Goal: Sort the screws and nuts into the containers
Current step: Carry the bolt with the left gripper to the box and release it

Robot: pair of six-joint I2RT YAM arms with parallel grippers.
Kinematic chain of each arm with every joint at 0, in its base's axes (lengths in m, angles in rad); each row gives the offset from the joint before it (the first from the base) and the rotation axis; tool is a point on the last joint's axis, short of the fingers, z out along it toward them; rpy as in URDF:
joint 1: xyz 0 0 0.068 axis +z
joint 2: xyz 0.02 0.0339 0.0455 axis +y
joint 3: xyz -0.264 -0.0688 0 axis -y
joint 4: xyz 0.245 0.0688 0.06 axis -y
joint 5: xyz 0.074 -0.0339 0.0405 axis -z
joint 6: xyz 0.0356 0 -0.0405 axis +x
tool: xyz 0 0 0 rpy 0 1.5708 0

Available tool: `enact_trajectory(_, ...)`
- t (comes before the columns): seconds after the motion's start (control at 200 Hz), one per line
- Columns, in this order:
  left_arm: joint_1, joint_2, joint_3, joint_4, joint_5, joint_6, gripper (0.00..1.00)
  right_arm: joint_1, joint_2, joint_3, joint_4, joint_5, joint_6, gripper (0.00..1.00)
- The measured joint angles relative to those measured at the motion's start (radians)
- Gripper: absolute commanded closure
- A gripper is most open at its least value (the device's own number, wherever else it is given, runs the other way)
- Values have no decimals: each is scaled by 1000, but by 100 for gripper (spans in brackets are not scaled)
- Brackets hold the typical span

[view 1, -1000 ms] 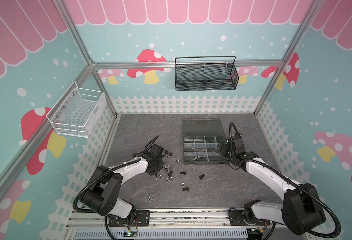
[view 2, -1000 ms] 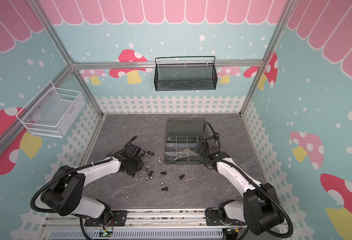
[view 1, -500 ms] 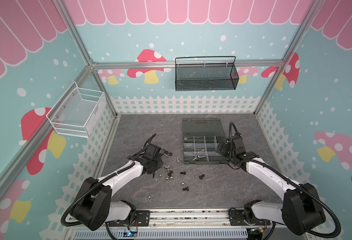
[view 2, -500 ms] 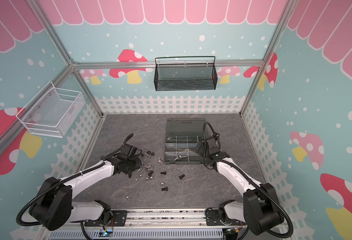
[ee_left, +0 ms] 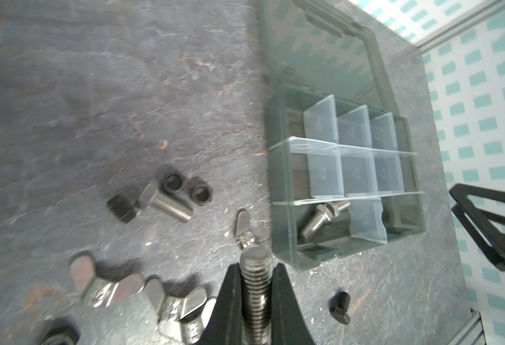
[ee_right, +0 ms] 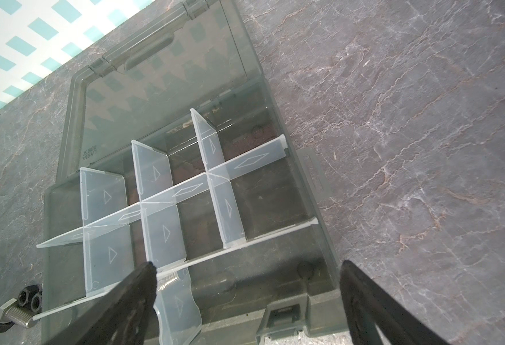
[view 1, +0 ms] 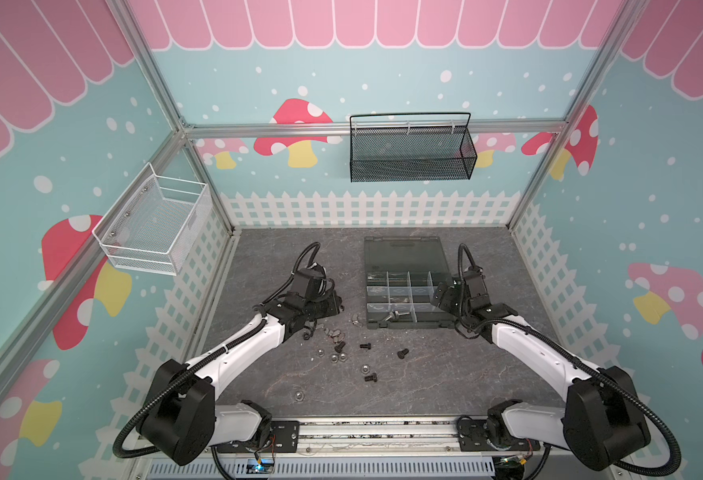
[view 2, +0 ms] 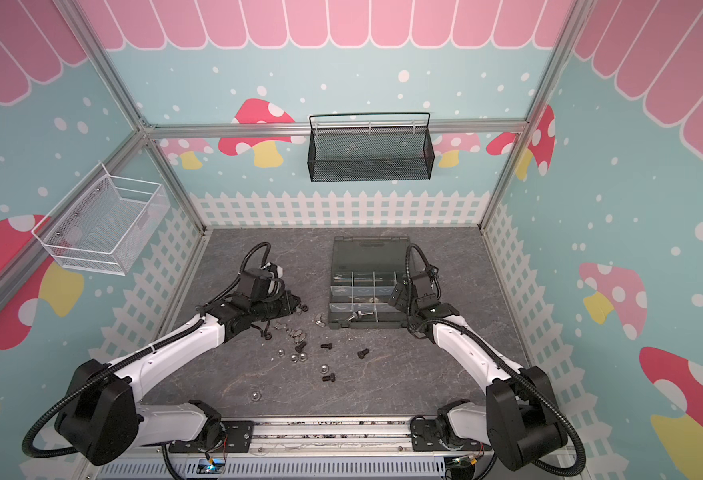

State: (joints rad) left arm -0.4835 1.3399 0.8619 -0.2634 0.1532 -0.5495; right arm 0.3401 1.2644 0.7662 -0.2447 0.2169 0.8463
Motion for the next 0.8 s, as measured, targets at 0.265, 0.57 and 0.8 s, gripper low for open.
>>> enact_trajectory(0.265, -125, 146, 164, 51, 62, 249, 100, 0, -13, 0, -1, 0, 0, 3)
enact_trajectory(0.57, -192, 332, 315, 71, 174, 461, 100, 0, -29, 0, -8, 5, 1, 3)
enact_trajectory(0.8, -240, 463, 419, 14, 199, 557, 100, 0, -48, 0, -21, 23, 1, 3)
